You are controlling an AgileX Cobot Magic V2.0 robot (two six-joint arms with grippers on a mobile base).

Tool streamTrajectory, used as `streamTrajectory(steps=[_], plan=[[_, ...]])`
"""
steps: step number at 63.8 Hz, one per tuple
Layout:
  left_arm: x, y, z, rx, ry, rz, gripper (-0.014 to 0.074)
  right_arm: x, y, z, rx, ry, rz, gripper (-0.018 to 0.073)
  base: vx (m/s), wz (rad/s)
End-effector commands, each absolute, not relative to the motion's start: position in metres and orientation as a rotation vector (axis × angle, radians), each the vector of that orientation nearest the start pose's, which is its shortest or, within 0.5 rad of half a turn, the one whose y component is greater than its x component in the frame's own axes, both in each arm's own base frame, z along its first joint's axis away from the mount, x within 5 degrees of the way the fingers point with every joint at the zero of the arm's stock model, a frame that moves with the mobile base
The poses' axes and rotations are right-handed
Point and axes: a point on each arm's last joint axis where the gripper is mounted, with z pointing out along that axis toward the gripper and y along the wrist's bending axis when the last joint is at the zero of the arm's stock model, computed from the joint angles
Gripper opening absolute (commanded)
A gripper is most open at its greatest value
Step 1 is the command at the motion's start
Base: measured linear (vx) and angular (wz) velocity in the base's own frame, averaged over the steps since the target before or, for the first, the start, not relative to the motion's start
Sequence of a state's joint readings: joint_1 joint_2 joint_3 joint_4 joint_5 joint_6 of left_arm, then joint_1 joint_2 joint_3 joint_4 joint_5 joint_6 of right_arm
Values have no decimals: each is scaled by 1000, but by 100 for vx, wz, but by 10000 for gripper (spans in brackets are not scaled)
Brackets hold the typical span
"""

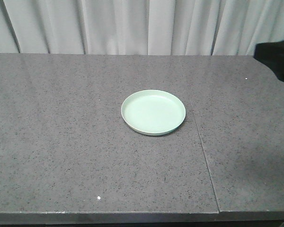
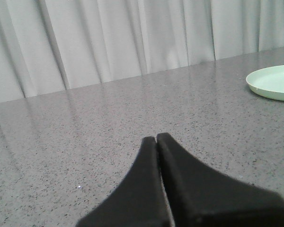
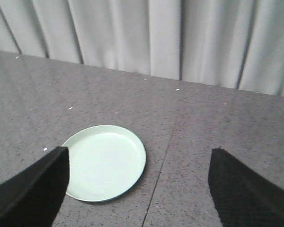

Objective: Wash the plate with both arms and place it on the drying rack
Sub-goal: 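Grasp the pale green plate rim with the right gripper and lift it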

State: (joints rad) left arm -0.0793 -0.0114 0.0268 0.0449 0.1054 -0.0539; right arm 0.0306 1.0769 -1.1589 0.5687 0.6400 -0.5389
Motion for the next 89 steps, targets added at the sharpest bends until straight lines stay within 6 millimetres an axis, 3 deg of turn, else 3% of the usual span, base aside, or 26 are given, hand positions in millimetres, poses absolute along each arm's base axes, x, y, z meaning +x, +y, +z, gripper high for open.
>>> streamTrajectory(steps=[1,11,20,28,39,52,71,82,89], plan=[[54,-5,212,49,1488,-83,-6,250,49,440,-401,1886,348,589,0,0],[54,-5,212,49,1488,-83,-6,306,91,429,-541,1948,379,589,0,0],[54,-5,212,49,1488,-83,-6,359,120,398,-570,2072,322,589,0,0],[54,-5,212,49,1488,-83,-6,395,134,367,-581,2200,226,589,0,0],[54,-5,212,49,1488,-83,-6,436,138,327,-526,2386,148,589,0,0],[54,-5,212,49,1488,-83,-6,460,140,297,-511,2506,72,589,0,0],[54,-5,212,49,1488,-83,-6,469,143,267,-489,2593,74,559,0,0],[54,-5,212,49,1488,-83,-6,469,143,262,-486,2618,73,473,0,0],[54,-5,212,49,1488,-83,-6,468,142,261,-485,2634,65,367,0,0]])
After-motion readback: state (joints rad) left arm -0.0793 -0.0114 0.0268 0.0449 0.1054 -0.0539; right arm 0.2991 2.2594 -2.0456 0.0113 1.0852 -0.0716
